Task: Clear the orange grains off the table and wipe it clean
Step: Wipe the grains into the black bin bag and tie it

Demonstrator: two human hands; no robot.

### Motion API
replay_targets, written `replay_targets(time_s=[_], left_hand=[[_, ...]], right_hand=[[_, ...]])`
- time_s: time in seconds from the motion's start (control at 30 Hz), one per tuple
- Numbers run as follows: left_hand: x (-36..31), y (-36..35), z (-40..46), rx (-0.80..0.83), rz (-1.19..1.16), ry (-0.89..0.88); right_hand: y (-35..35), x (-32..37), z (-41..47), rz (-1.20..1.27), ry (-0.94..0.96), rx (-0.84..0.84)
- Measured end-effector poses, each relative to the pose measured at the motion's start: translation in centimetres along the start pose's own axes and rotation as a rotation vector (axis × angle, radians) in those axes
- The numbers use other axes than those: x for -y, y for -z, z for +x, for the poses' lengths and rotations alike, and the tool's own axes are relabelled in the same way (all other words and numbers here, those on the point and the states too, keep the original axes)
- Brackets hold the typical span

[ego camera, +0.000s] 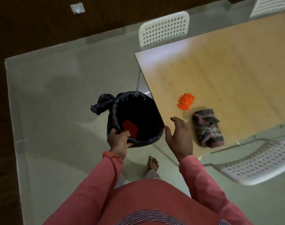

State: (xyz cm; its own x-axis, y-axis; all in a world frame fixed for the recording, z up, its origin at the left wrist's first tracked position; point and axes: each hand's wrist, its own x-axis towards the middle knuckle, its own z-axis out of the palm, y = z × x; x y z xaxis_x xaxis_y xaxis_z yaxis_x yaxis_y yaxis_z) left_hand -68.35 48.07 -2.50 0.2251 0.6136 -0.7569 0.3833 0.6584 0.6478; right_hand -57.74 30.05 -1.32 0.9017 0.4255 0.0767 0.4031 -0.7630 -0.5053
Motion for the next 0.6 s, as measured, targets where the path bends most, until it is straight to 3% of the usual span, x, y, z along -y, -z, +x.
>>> replay_targets(time_s=[0.07,0.13,0.27,0.43,0.6], left_hand=[[0.3,-1.2,-0.6,0.001,0.001,0.0],[0.5,-2.2,-1.1,0.006,-0.002,0.0],[0.8,-3.4,-1.8,0.004,-0.006,0.003],[1.1,-4.0,-1.8,-0.016,0.036,-0.022],[1.7,-4.4,-1.7,-0.031,0.095,-0.055]], right_hand=[[0.9,-2.4,0.6,-0.172,0.009,-0.113],[1.5,-4.2,1.1,-0.317,-0.137,-0.109],[2.2,-7.2,1.6,-0.396,-0.521,0.126],[2.4,-10.1,2.4,-0.546,-0.475,0.227],[3.7,-11.1,4.7,-0.366,-0.423,0.161]])
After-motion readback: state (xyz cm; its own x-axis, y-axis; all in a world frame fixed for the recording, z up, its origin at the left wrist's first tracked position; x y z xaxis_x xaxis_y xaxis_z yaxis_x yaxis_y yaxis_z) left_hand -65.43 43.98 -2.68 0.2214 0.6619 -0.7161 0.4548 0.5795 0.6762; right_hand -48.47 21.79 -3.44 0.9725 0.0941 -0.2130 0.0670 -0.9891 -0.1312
